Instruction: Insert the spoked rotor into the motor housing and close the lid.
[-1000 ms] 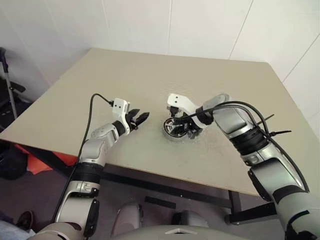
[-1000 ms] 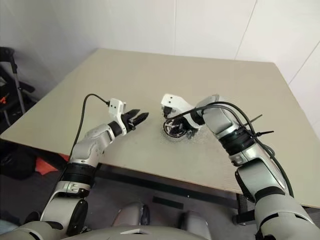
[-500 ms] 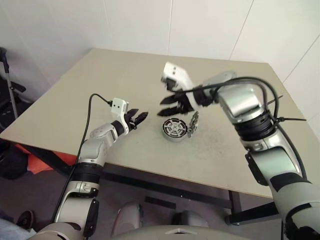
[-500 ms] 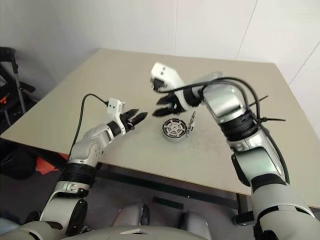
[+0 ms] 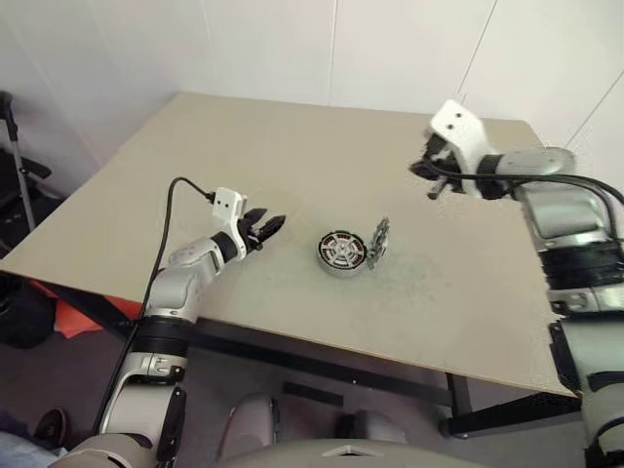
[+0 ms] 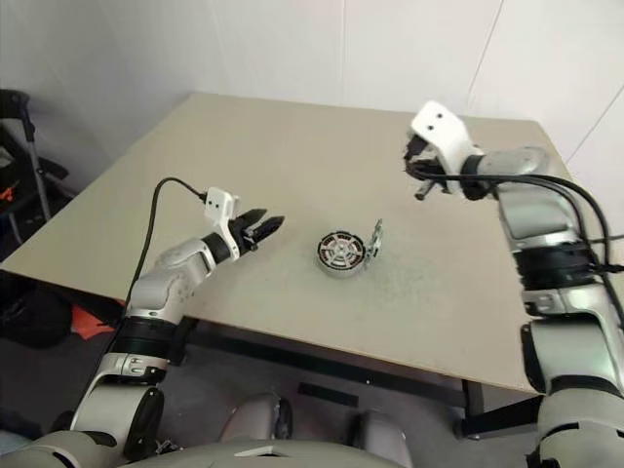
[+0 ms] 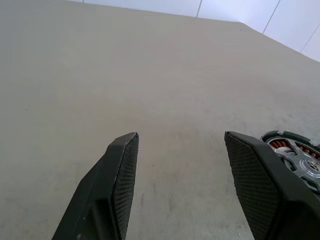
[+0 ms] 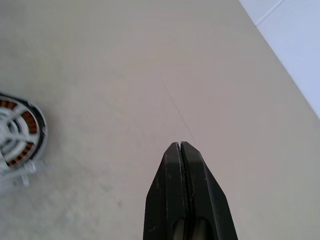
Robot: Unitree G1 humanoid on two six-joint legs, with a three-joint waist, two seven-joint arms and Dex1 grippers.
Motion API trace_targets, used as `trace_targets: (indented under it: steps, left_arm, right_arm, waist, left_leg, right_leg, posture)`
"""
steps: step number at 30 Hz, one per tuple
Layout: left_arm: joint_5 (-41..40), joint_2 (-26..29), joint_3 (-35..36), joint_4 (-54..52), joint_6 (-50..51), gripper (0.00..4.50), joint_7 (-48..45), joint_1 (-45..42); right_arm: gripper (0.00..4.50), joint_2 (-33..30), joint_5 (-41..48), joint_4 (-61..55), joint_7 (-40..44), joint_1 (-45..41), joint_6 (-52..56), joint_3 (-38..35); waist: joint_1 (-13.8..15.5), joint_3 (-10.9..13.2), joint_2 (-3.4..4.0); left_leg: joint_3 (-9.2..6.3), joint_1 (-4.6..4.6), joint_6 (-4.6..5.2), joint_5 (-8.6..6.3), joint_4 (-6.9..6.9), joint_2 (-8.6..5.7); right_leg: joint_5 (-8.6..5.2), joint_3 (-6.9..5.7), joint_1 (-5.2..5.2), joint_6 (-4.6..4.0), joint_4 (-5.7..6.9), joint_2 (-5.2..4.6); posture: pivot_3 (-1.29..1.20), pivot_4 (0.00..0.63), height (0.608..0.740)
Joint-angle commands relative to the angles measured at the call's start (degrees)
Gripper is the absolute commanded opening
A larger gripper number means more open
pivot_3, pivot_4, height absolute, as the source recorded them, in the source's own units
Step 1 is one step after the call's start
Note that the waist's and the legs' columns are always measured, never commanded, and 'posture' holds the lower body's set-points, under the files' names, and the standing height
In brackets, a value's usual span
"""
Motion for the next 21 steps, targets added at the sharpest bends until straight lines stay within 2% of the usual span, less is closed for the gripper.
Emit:
trace_targets:
  steps: [1, 5, 8, 21]
  left_arm:
    - [-0.42, 0.27, 0.09, -1.32, -0.32, 2.91, -0.79, -1.70]
    - [-0.39, -0.10, -0.34, -0.49, -0.46, 2.91, -1.28, -2.78]
    - [-0.30, -0.25, -0.47, -0.08, -0.51, 2.91, -1.44, -3.16]
    - [0.28, 1.54, 0.31, -0.38, -0.60, 2.91, -0.93, -3.42]
  right_arm:
    - [0.04, -2.98, 0.56, -4.89, 1.24, 4.61, -0.05, -1.82]
    - [0.04, -6.93, -2.29, -5.86, 1.90, 14.22, -3.91, 0.63]
    - [0.04, -6.57, -2.10, -7.53, 1.62, 18.66, -4.53, 1.12]
    - [0.04, -3.17, 12.17, -29.29, 7.51, 20.71, 7.70, 0.21]
  waist:
    - [-0.03, 0.00, 0.00]
    - [0.02, 0.00, 0.00]
    - [-0.07, 0.00, 0.01]
    - [0.17, -0.04, 0.15]
  left_leg:
    - [0.01, 0.04, -0.01, -0.05, 0.00, 0.00]
    - [0.02, 0.23, 0.00, -0.06, 0.01, 0.00]
    - [0.02, 0.27, 0.00, -0.05, 0.01, 0.00]
    - [0.02, 0.24, 0.19, 0.02, -0.01, 0.03]
  right_leg:
    - [0.00, 0.00, 0.03, 0.00, 0.00, 0.00]
    - [0.00, 0.00, 0.22, 0.01, -0.01, -0.01]
    - [-0.01, 0.00, 0.26, 0.02, -0.01, 0.00]
    - [-0.01, 0.01, 0.21, 0.01, -0.03, 0.01]
  posture:
    - [0.00, 0.000, 0.740]
    - [0.00, 0.000, 0.740]
    - [0.00, 0.000, 0.740]
    - [0.00, 0.000, 0.740]
